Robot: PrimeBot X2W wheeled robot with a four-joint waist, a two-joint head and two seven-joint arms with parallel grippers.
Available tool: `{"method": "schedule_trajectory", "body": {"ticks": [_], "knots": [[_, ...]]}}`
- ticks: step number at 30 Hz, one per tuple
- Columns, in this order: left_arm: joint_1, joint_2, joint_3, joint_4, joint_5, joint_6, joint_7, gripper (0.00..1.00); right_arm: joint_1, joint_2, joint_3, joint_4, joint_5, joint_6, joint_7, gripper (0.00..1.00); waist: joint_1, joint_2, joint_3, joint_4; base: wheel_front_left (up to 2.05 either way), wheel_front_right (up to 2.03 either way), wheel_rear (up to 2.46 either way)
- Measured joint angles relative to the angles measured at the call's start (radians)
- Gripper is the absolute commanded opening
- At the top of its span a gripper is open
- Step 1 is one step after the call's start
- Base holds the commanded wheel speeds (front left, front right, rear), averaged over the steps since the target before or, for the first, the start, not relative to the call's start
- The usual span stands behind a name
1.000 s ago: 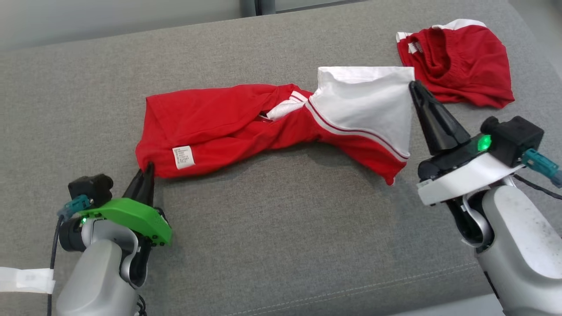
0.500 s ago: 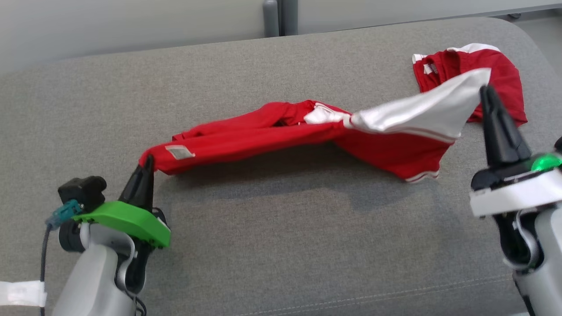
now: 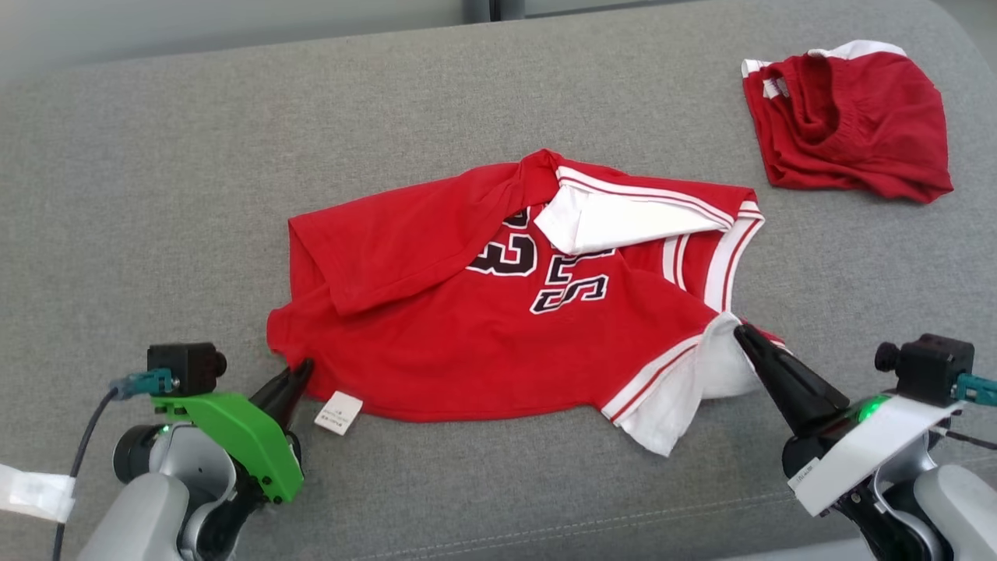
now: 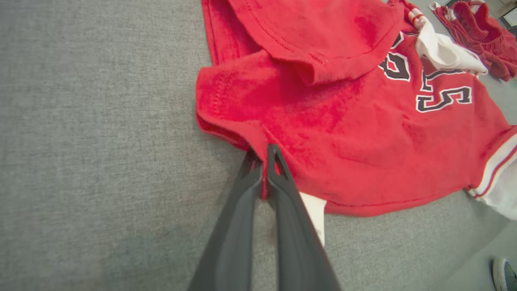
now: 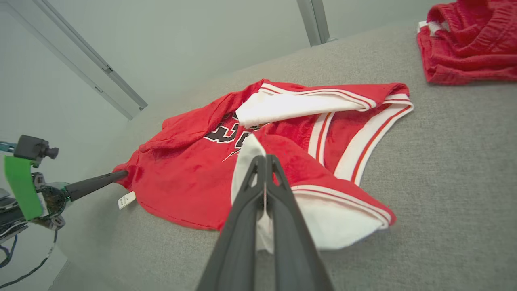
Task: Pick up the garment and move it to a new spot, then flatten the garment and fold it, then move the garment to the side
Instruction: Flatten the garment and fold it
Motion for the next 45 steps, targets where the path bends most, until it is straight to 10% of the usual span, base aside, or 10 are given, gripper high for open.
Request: {"method": "schedule_trajectory", "body": {"ticks": [12, 18, 23, 45], "knots": [[-0.416, 0.092, -0.020, -0.094, -0.101, 0.000, 0.354, 0.00, -0.539, -0.141, 0.085, -0.028, 0.128, 0.000, 0.197, 0.00, 0.0000, 0.0000, 0.144, -0.020, 0.00, 0.00, 0.00], [-0.953, 0.058, 0.206, -0.158, -0.132, 0.046, 0.266, 0.00, -1.043, -0.094, -0.184, 0.028, 0.145, 0.000, 0.153, 0.00, 0.0001, 0.0000, 0.240, -0.028, 0.00, 0.00, 0.00], [-1.079, 0.029, 0.223, -0.117, -0.128, 0.030, 0.193, 0.00, -1.260, -0.057, -0.277, 0.086, 0.105, 0.000, -0.015, 0.00, 0.0001, 0.0000, 0.287, -0.025, 0.00, 0.00, 0.00], [-0.436, 0.012, 0.077, 0.125, -0.209, 0.000, 0.078, 0.00, -0.640, -0.055, 0.217, 0.262, 0.140, 0.000, -0.132, 0.00, 0.0002, -0.0001, 0.165, 0.035, 0.00, 0.00, 0.00]]}}
